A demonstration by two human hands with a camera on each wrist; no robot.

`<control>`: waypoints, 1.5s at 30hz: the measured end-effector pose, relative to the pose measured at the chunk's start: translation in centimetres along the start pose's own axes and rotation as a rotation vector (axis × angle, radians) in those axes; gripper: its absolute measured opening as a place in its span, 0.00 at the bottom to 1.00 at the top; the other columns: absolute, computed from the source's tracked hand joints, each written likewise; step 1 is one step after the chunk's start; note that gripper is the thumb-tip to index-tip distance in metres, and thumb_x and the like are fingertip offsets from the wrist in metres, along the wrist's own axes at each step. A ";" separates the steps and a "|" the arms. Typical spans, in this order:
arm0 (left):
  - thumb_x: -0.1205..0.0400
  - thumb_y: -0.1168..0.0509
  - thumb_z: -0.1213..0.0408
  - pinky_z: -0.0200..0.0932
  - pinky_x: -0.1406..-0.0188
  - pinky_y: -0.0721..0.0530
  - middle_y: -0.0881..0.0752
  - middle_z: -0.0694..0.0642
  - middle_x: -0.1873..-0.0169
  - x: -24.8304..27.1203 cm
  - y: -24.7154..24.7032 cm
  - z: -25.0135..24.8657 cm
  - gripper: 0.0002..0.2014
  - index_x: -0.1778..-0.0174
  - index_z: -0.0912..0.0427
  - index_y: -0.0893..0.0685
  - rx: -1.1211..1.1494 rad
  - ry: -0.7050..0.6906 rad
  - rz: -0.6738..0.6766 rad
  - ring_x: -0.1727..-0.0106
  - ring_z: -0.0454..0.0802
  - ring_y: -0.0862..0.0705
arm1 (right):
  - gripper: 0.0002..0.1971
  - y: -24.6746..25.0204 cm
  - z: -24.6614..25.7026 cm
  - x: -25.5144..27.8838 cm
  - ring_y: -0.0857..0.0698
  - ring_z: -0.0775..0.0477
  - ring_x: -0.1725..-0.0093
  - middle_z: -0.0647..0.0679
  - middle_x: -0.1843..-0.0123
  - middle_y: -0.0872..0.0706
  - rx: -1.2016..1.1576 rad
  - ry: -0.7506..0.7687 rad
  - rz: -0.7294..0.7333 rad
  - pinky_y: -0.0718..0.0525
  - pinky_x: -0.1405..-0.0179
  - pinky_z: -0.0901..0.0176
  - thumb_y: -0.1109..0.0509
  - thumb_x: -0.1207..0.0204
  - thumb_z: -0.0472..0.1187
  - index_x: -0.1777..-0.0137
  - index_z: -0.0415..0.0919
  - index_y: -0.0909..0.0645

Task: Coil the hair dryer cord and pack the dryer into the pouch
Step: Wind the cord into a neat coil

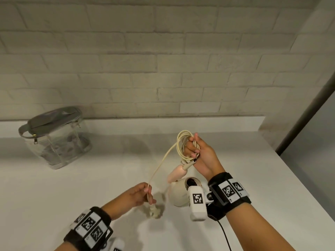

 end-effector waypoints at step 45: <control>0.25 0.32 0.51 0.27 0.62 0.22 0.14 0.46 0.65 -5.1 -2.6 -12.8 0.14 0.53 0.58 0.16 -0.227 -0.324 -0.491 0.66 0.33 0.17 | 0.38 -4.4 -1.8 1.2 0.34 0.52 0.88 0.51 0.88 0.36 0.533 -0.025 -0.185 0.32 0.84 0.63 0.58 0.20 0.63 0.52 0.29 0.18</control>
Point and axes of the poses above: each hand's wrist, its own x-axis away from the middle knuckle, its own y-axis out of the back of the hand, z = x × y, the point moved 4 cm from there along -x, towards the middle knuckle
